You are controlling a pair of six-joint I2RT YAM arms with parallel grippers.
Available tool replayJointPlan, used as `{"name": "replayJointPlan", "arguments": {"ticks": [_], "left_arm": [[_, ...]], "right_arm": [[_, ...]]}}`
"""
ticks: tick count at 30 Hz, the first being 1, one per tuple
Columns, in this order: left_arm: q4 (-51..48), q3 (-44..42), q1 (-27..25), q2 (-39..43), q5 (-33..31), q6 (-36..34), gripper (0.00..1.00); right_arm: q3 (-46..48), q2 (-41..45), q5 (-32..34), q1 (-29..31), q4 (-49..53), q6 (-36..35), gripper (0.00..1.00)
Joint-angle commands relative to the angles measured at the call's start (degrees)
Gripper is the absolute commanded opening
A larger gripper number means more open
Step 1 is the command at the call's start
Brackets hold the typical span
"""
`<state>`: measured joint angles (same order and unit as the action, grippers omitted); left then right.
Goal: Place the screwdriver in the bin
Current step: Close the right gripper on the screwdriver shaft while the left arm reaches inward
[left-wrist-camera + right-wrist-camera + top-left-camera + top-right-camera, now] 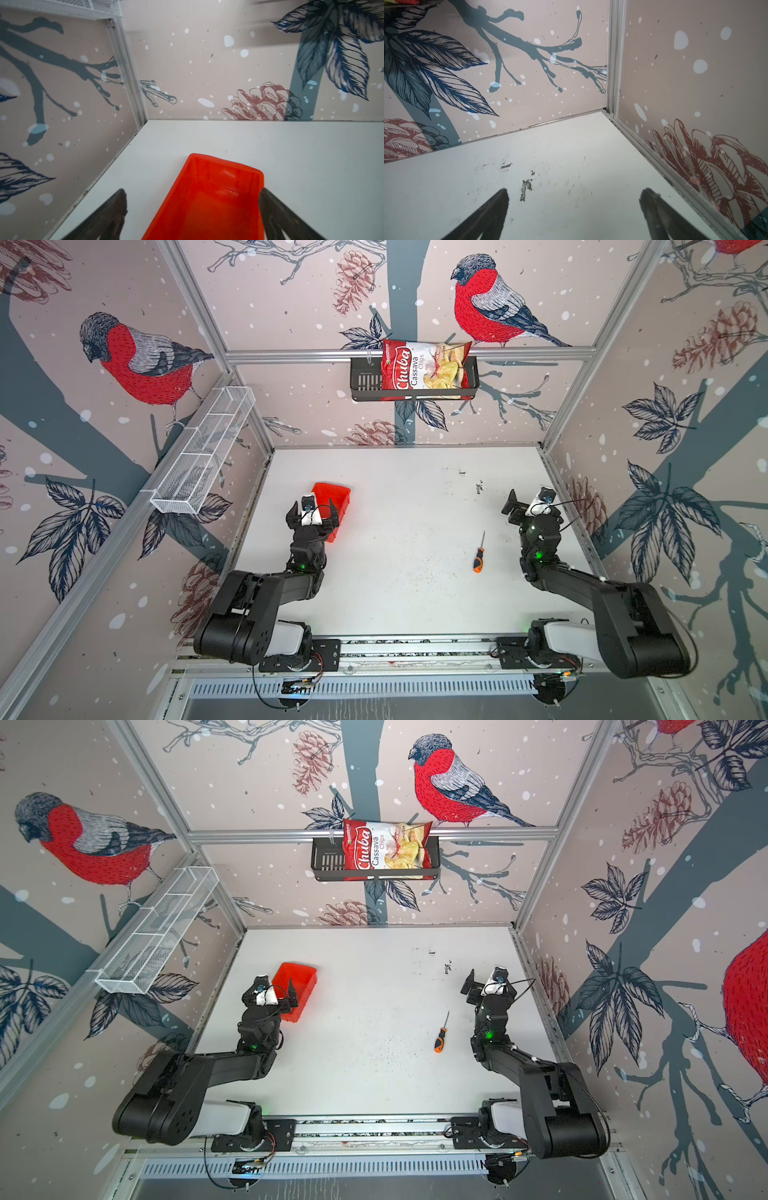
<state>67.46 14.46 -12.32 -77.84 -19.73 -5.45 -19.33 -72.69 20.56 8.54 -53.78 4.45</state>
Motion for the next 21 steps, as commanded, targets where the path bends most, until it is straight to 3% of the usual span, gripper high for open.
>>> {"name": "replayJointPlan", "arguments": {"ticks": [1, 4, 8, 11, 12, 16, 18, 21], "left_arm": [[-4.96, 1.17, -2.68, 2.34, -1.59, -4.49, 0.97], [-7.42, 1.64, -6.12, 5.27, -1.94, -4.32, 0.97], [-11.67, 3.63, -10.99, 7.78, 4.92, -3.77, 0.97], [-11.57, 5.19, -16.39, 6.84, 6.21, -4.82, 0.97], [-12.04, 5.73, -17.80, 6.59, 8.08, -5.59, 0.97], [-14.21, 7.48, -20.83, 4.80, 25.36, -6.58, 0.97], [-14.62, 7.95, -22.93, 3.66, 28.77, -7.05, 0.97], [-16.30, 8.87, -25.78, 2.15, 31.82, -7.96, 0.97]], "right_arm": [[-4.26, 0.66, 7.46, 2.47, 9.89, 3.11, 1.00], [-10.27, 0.62, 9.99, 5.75, 20.73, 9.33, 1.00], [-13.69, 0.63, 4.65, 9.13, 28.88, 13.93, 1.00], [-15.31, 0.61, 2.57, 10.72, 35.07, 18.65, 1.00], [-15.74, 0.62, 1.55, 10.87, 36.72, 19.50, 1.00], [-19.93, -1.25, 0.19, 12.56, 49.24, 24.89, 1.00], [-21.53, -2.82, -1.60, 13.21, 54.51, 27.90, 0.99], [-22.35, -4.56, -3.61, 14.62, 59.08, 31.36, 0.92]]}}
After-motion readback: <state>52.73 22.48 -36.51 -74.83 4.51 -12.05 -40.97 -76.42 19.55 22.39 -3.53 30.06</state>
